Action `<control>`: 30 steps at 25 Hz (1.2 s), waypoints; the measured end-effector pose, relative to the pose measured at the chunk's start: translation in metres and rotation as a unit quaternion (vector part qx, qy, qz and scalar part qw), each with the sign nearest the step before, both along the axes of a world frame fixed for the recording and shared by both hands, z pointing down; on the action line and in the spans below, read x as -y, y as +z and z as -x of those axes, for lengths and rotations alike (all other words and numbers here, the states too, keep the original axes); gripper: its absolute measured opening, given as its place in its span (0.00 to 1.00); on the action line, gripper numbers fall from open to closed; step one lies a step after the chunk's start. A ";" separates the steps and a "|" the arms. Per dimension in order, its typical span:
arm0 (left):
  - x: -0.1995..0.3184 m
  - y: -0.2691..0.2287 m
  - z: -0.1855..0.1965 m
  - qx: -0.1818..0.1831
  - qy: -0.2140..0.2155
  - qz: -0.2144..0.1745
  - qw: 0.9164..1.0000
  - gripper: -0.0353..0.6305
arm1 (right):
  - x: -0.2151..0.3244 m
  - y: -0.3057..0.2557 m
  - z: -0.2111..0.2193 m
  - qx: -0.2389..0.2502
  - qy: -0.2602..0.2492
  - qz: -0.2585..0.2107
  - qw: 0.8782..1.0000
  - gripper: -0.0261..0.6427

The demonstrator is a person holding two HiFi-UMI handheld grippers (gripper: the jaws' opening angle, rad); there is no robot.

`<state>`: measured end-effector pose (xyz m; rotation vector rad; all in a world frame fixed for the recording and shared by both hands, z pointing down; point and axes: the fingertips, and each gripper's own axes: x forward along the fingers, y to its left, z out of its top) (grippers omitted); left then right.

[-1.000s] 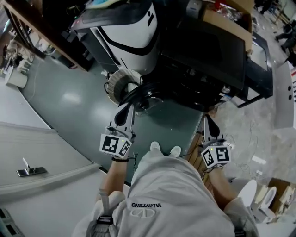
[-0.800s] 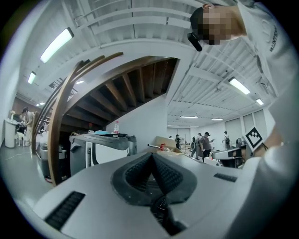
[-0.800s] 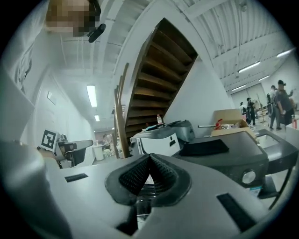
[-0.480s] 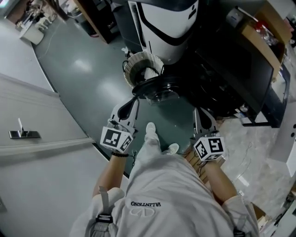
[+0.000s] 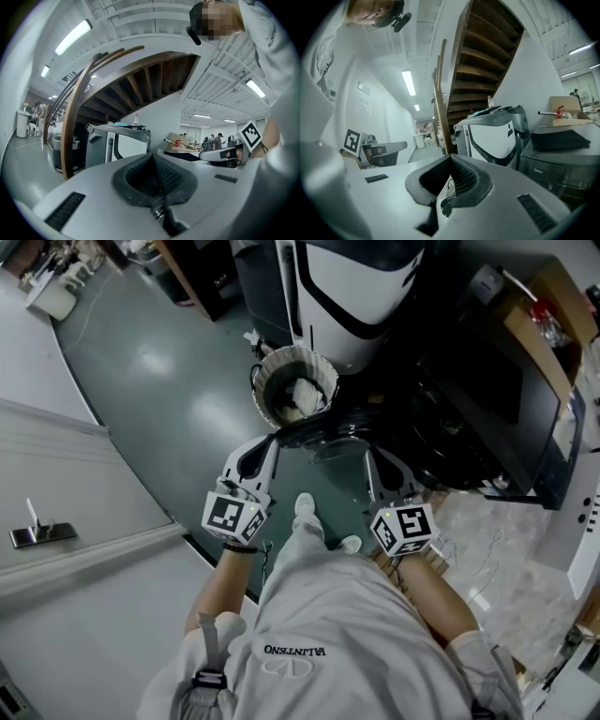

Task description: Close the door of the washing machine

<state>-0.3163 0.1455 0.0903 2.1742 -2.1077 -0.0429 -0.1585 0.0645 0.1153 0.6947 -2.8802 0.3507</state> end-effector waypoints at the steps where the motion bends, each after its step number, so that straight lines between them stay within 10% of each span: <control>1: 0.004 0.003 0.008 -0.003 0.001 0.000 1.000 0.06 | 0.002 0.001 0.014 -0.001 -0.005 -0.001 1.000 0.06; 12: 0.039 0.062 0.085 -0.021 0.022 0.027 0.999 0.06 | -0.010 0.049 0.151 -0.058 -0.127 -0.018 0.990 0.06; 30: 0.075 0.224 0.088 0.011 0.158 0.116 0.981 0.12 | -0.015 0.193 0.177 -0.106 -0.137 0.077 0.982 0.06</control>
